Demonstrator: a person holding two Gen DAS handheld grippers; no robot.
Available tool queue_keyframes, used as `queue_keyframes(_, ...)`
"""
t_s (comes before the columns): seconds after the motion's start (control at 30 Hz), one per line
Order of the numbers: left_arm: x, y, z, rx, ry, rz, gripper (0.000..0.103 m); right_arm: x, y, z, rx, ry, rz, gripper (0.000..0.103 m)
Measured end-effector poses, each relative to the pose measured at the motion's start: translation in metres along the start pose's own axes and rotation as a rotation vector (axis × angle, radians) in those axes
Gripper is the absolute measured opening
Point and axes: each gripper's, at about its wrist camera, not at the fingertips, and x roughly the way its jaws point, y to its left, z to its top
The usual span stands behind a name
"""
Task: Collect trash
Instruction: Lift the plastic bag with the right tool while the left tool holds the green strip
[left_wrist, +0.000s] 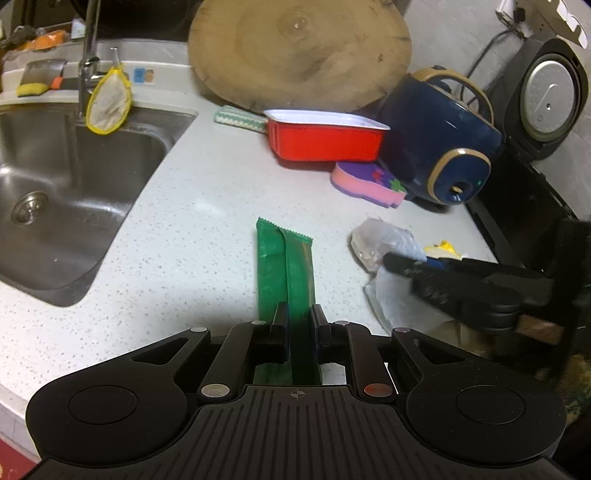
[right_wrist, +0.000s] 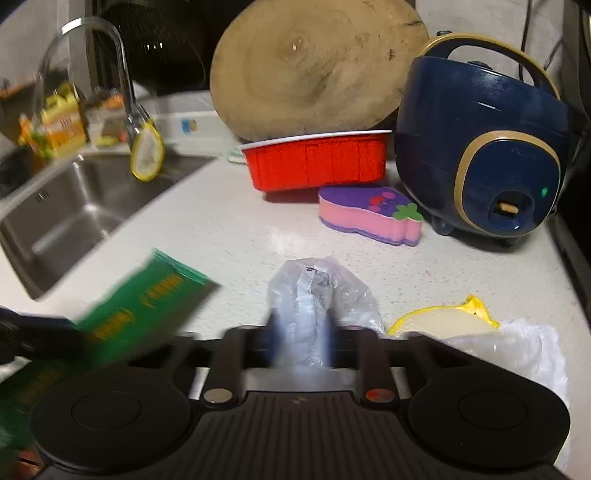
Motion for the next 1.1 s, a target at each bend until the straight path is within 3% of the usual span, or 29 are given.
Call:
queue_keyframes(0.17, 0.005, -0.007, 0.001, 0.022, 0.007, -0.024, 0.015, -0.041, -0.011, 0.0, 0.084, -0.076, 0.104, 0.005)
queue_keyframes(0.3, 0.011, -0.016, 0.0, 0.038, 0.022, -0.055, 0.015, -0.071, -0.025, -0.01, 0.104, -0.119, 0.126, 0.005)
queue_keyframes(0.37, 0.014, -0.021, 0.001, 0.04, 0.024, -0.082, 0.015, -0.075, -0.034, -0.021, 0.11, -0.124, 0.086, 0.005)
queue_keyframes(0.57, 0.023, -0.054, 0.012, 0.091, 0.045, -0.241, 0.015, -0.069, -0.06, -0.056, 0.138, -0.035, -0.059, 0.007)
queue_keyframes(0.63, 0.031, -0.07, 0.017, 0.122, 0.056, -0.268, 0.015, -0.076, -0.061, -0.062, 0.127, -0.052, -0.112, 0.014)
queue_keyframes(0.77, 0.05, -0.094, 0.016, 0.18, 0.081, -0.247, 0.015, -0.091, -0.056, -0.07, 0.041, -0.102, -0.245, 0.04)
queue_keyframes(0.8, 0.055, -0.097, 0.014, 0.181, 0.09, -0.244, 0.015, -0.095, -0.055, -0.072, 0.026, -0.115, -0.248, 0.049)
queue_keyframes(0.87, 0.06, -0.098, 0.012, 0.171, 0.1, -0.235, 0.015, -0.101, -0.052, -0.076, 0.015, -0.132, -0.223, 0.057)
queue_keyframes(0.97, 0.059, -0.093, 0.012, 0.161, 0.083, -0.2, 0.015, -0.098, -0.042, -0.079, -0.012, -0.137, -0.192, 0.061)
queue_keyframes(1.1, 0.052, -0.079, 0.013, 0.143, 0.074, -0.162, 0.015, -0.073, -0.026, -0.077, -0.061, -0.116, -0.216, 0.063)
